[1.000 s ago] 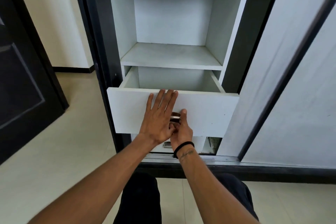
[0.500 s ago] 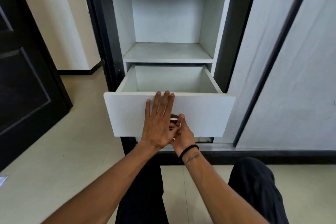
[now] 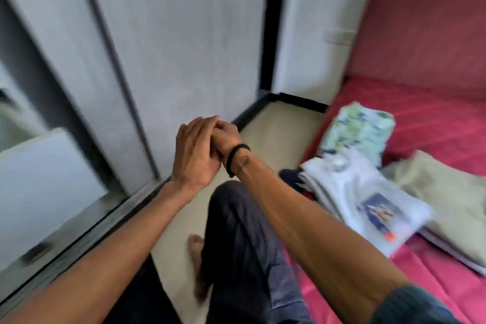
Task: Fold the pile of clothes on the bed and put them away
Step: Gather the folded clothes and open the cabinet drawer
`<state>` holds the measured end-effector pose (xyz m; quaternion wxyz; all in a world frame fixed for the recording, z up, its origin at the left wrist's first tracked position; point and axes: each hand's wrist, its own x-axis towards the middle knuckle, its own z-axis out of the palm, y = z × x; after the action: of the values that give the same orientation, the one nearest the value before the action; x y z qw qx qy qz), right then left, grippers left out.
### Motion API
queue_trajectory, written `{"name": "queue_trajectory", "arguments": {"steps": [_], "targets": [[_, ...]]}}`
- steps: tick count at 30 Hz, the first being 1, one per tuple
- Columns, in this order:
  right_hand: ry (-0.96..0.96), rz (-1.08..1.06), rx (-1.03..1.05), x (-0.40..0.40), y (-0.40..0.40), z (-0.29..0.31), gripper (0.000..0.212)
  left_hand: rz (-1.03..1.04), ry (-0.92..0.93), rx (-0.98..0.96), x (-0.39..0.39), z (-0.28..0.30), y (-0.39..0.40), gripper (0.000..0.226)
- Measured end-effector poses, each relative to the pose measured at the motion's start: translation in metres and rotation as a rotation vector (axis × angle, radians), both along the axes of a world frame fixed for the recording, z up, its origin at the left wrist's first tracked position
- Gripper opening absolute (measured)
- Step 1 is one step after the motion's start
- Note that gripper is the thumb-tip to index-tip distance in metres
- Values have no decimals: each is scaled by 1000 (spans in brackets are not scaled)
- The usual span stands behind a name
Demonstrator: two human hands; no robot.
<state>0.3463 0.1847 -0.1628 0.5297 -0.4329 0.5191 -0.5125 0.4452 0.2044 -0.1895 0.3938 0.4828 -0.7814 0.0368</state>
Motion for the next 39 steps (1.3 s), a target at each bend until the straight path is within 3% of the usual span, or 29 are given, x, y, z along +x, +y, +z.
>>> {"name": "queue_trajectory", "arguments": {"steps": [8, 10, 13, 17, 18, 21, 23, 31, 34, 37, 39], "targets": [[315, -272, -17, -240, 42, -20, 22, -426, 156, 118, -220, -24, 9, 62], [437, -312, -18, -289, 55, -26, 8, -453, 238, 206, -250, -33, 22, 59], [773, -358, 23, -350, 75, -39, 25, -336, 483, 482, -268, -52, 42, 52], [980, -224, 228, -393, 107, -63, 63, 90, 867, 789, -259, -89, 72, 46], [1003, -166, 291, -398, 113, -69, 71, 171, 929, 891, -256, -100, 80, 56], [1068, -48, 370, -407, 117, -83, 80, 288, 1172, 1326, -255, -119, 105, 112], [1139, -48, 344, -408, 114, -86, 80, 255, 1278, 1473, -257, -124, 118, 119], [1181, -22, 361, -412, 101, -102, 87, 164, 1420, 1578, -251, -148, 135, 116], [1274, 0, 307, -413, 98, -107, 77, 81, 1419, 1563, -248, -151, 137, 93], [1420, 38, 230, -408, 93, -103, 63, 32, 1341, 1565, -253, -151, 136, 98], [1425, 38, 194, -404, 88, -100, 64, -10, 1323, 1560, -257, -146, 134, 91]]}}
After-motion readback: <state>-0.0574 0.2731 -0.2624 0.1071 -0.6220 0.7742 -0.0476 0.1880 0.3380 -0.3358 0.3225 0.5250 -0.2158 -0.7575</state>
